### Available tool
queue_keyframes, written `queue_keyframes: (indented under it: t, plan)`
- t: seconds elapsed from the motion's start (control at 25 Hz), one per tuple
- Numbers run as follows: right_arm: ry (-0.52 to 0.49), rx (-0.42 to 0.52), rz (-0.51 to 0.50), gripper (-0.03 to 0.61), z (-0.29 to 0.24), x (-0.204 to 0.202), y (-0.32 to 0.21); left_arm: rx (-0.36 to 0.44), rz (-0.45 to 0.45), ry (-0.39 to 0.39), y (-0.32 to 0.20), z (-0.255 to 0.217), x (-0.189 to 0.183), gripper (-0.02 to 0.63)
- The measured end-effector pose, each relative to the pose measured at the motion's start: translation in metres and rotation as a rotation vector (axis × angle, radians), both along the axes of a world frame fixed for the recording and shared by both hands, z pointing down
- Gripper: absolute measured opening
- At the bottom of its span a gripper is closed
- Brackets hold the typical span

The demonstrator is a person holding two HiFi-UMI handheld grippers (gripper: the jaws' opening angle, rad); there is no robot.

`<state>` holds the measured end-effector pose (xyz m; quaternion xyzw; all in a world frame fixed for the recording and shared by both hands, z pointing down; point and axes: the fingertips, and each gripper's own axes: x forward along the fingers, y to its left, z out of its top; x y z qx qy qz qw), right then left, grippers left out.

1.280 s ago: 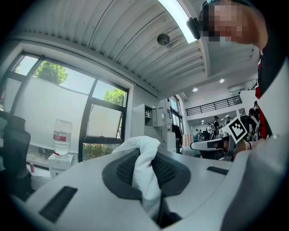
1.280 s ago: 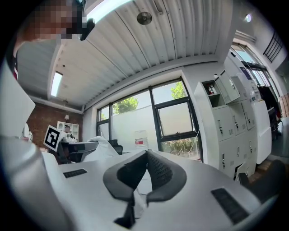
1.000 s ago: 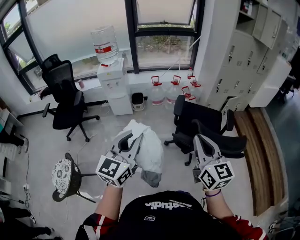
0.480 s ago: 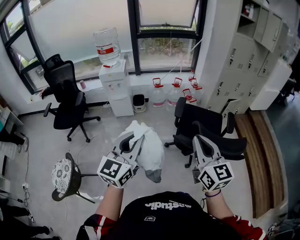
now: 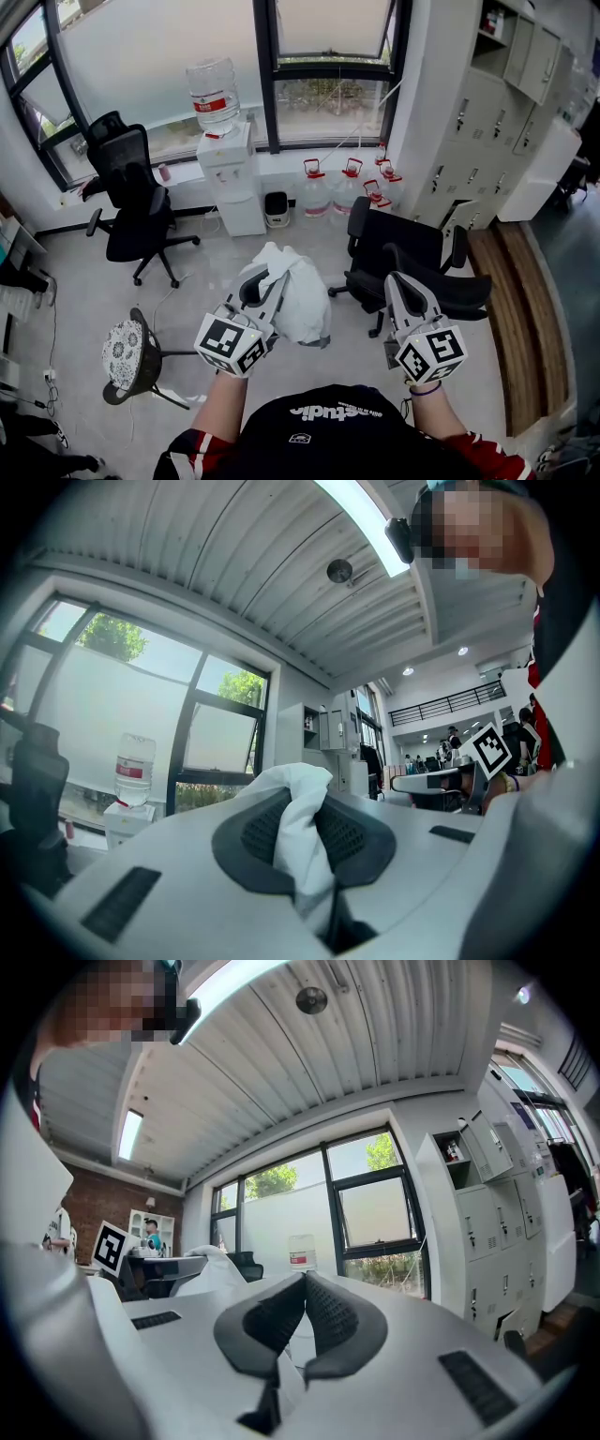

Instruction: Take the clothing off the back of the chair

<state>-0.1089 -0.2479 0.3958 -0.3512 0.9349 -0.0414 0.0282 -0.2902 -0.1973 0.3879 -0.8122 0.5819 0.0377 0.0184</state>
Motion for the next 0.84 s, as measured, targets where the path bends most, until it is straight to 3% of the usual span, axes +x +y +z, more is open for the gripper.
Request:
queue_keyframes:
  t: [0.84]
  plan:
    - [0.016,0.007,-0.013,0.000,0.0019,-0.0015,-0.0010,-0.011,0.003,0.017,-0.0009,0.0038,0.0024,0.050]
